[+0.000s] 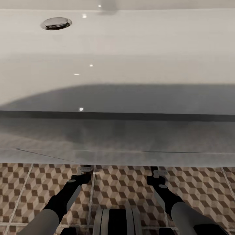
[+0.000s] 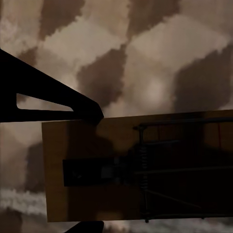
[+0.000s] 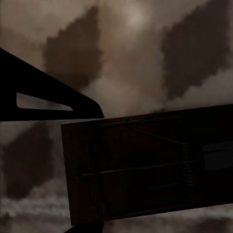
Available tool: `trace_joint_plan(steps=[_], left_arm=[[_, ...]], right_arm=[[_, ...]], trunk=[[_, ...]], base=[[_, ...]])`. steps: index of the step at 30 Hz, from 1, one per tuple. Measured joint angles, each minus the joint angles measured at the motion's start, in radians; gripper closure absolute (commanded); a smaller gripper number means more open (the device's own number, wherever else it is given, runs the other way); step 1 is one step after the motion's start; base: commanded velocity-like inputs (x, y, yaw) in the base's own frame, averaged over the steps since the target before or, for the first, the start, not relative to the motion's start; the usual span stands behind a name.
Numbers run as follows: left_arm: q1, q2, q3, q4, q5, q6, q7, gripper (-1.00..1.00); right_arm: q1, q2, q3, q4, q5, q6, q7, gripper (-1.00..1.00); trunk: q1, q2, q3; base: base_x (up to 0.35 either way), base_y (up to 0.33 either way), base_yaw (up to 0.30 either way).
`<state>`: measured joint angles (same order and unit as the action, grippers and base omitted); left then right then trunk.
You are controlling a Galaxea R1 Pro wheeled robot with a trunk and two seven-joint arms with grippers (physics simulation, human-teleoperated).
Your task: Take the four mousetraps from the cabinet in the bathroom and place them on the bathroom floor. Make sure all four end up on the same floor surface, and ensure that at least two of them are either under or directly next to the same bathroom sink.
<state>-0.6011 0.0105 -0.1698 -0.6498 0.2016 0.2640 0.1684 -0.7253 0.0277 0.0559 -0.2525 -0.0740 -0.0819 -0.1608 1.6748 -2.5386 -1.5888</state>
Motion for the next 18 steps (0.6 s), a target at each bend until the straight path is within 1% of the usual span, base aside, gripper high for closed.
trace_joint_plan(steps=[18], left_arm=[[0.000, 0.000, 0.001, 0.000, 0.000, 0.000, 0.000, 1.00]], right_arm=[[0.000, 0.000, 0.000, 0.000, 0.001, 0.000, 0.000, 1.00]], trunk=[[0.000, 0.000, 0.000]], base=[[0.000, 0.000, 0.000]])
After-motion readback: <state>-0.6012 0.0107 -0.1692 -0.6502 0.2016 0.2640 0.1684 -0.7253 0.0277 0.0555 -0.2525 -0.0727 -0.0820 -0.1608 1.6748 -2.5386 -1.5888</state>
